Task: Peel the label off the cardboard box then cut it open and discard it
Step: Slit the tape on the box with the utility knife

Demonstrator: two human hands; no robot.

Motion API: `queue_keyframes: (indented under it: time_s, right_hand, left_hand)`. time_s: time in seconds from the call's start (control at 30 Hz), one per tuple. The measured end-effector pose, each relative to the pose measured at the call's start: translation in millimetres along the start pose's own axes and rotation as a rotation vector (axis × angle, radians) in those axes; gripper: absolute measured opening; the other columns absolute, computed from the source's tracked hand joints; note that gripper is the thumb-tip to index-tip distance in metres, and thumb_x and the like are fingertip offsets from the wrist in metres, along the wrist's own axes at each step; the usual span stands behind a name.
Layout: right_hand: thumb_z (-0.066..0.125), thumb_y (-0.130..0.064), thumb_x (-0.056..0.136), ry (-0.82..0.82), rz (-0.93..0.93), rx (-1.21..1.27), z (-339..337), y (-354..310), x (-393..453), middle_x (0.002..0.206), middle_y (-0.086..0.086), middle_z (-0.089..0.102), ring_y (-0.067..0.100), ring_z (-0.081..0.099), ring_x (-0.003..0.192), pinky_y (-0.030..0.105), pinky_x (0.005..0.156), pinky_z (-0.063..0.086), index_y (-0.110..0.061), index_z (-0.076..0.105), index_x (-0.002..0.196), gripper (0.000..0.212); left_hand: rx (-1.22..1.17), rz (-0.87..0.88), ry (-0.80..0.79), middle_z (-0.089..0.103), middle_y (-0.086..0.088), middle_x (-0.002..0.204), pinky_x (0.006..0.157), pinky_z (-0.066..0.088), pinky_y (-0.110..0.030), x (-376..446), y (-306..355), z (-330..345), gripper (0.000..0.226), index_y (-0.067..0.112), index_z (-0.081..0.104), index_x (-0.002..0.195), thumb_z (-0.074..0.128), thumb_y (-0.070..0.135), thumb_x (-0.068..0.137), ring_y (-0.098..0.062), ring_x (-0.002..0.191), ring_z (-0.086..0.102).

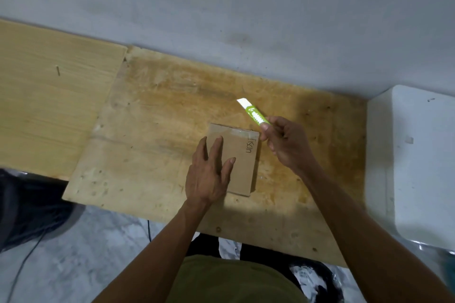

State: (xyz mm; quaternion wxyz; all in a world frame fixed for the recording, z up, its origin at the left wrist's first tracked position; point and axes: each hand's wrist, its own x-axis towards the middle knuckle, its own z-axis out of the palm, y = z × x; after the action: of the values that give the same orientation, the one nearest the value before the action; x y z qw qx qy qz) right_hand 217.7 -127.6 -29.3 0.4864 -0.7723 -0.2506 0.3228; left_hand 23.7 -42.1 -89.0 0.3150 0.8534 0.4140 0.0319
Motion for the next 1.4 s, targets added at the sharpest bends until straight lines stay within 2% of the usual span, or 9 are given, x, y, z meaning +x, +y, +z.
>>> queue_keyframes:
  time_s: [0.1, 0.17, 0.23, 0.3, 0.37, 0.5, 0.93, 1.23, 1.4]
  right_hand:
    - [0.061, -0.028, 0.095, -0.031, -0.101, -0.176, -8.3, 5.6, 8.2, 0.065, -0.005, 0.066, 0.002, 0.053, 0.051, 0.026, 0.059, 0.041, -0.024, 0.066, 0.104, 0.011]
    - [0.058, -0.029, 0.096, -0.105, -0.194, -0.345, -13.2, 5.7, 12.8, 0.075, -0.004, 0.07, 0.002, 0.06, 0.063, 0.026, 0.067, 0.043, -0.023, 0.063, 0.12, 0.025]
    - [0.051, -0.034, 0.098, -0.218, -0.306, -0.521, -16.9, 6.8, 17.7, 0.109, 0.003, 0.074, 0.016, 0.069, 0.092, 0.03, 0.077, 0.05, -0.025, 0.052, 0.138, 0.041]
    - [0.045, -0.038, 0.098, -0.298, -0.41, -0.607, -19.5, 9.2, 23.4, 0.134, 0.002, 0.062, 0.025, 0.065, 0.113, 0.039, 0.086, 0.054, -0.031, 0.047, 0.142, 0.045]
    - [0.044, -0.037, 0.097, -0.323, -0.506, -0.637, -19.1, 12.8, 30.3, 0.13, 0.007, 0.065, 0.03, 0.066, 0.109, 0.043, 0.082, 0.055, -0.031, 0.049, 0.141, 0.044]
    - [0.043, -0.038, 0.098, -0.368, -0.575, -0.657, -10.7, 20.7, 44.7, 0.107, 0.013, 0.073, 0.03, 0.066, 0.087, 0.04, 0.066, 0.052, -0.03, 0.051, 0.139, 0.043]
    - [0.047, -0.036, 0.1, -0.452, -0.519, -0.678, 10.0, 20.1, 63.6, 0.099, 0.009, 0.069, 0.023, 0.058, 0.082, 0.031, 0.064, 0.037, -0.038, 0.05, 0.139, 0.039]
    - [0.038, -0.046, 0.096, -0.424, -0.504, -0.708, 10.6, 19.3, 62.0, 0.097, 0.01, 0.069, 0.023, 0.056, 0.079, 0.039, 0.064, 0.049, -0.038, 0.051, 0.138, 0.044]
    - [0.036, -0.045, 0.097, -0.427, -0.531, -0.742, 8.8, 19.3, 62.6, 0.094, 0.009, 0.068, 0.02, 0.052, 0.073, 0.031, 0.058, 0.039, -0.035, 0.05, 0.139, 0.045]
  left_hand:
    - [0.001, -0.012, 0.002, 0.027, -0.01, 0.157, 0.087, 0.056, -0.051, -0.6, 0.7, 0.7, 0.062, 0.033, 0.027, 0.151, 0.042, 0.06, 0.098, -0.033, 0.134, 0.043]
    - [-0.002, -0.01, -0.002, 0.027, -0.01, 0.157, 0.087, 0.057, -0.051, 0.2, 0.2, 1.4, 0.063, 0.033, 0.027, 0.151, 0.041, 0.061, 0.097, -0.033, 0.134, 0.044]
    - [-0.006, -0.012, -0.008, 0.027, -0.009, 0.157, 0.088, 0.056, -0.051, 0.8, -0.5, 1.5, 0.063, 0.034, 0.026, 0.151, 0.041, 0.062, 0.097, -0.032, 0.135, 0.043]
    - [-0.007, -0.018, 0.0, 0.027, -0.008, 0.157, 0.09, 0.056, -0.05, 1.0, -0.6, 1.3, 0.064, 0.035, 0.025, 0.151, 0.041, 0.063, 0.096, -0.031, 0.135, 0.042]
    - [-0.007, -0.027, 0.008, 0.026, -0.007, 0.158, 0.091, 0.055, -0.049, 0.5, 0.4, 1.4, 0.064, 0.035, 0.026, 0.152, 0.041, 0.063, 0.096, -0.03, 0.136, 0.041]
    - [0.001, -0.033, 0.014, 0.025, -0.006, 0.159, 0.09, 0.054, -0.047, 0.2, 1.1, 2.3, 0.064, 0.035, 0.026, 0.152, 0.041, 0.063, 0.096, -0.03, 0.136, 0.041]
    - [0.014, -0.028, 0.026, 0.027, -0.008, 0.159, 0.089, 0.056, -0.049, 0.5, -0.8, 4.8, 0.065, 0.034, 0.026, 0.153, 0.038, 0.064, 0.096, -0.03, 0.136, 0.042]
    - [0.02, -0.019, 0.028, 0.026, -0.006, 0.158, 0.088, 0.056, -0.047, 0.1, -0.8, 5.8, 0.064, 0.034, 0.026, 0.153, 0.039, 0.064, 0.097, -0.028, 0.134, 0.043]
    - [0.013, -0.02, 0.034, 0.025, -0.006, 0.159, 0.089, 0.055, -0.047, -0.2, 1.4, 6.7, 0.064, 0.035, 0.026, 0.153, 0.039, 0.064, 0.097, -0.028, 0.134, 0.042]
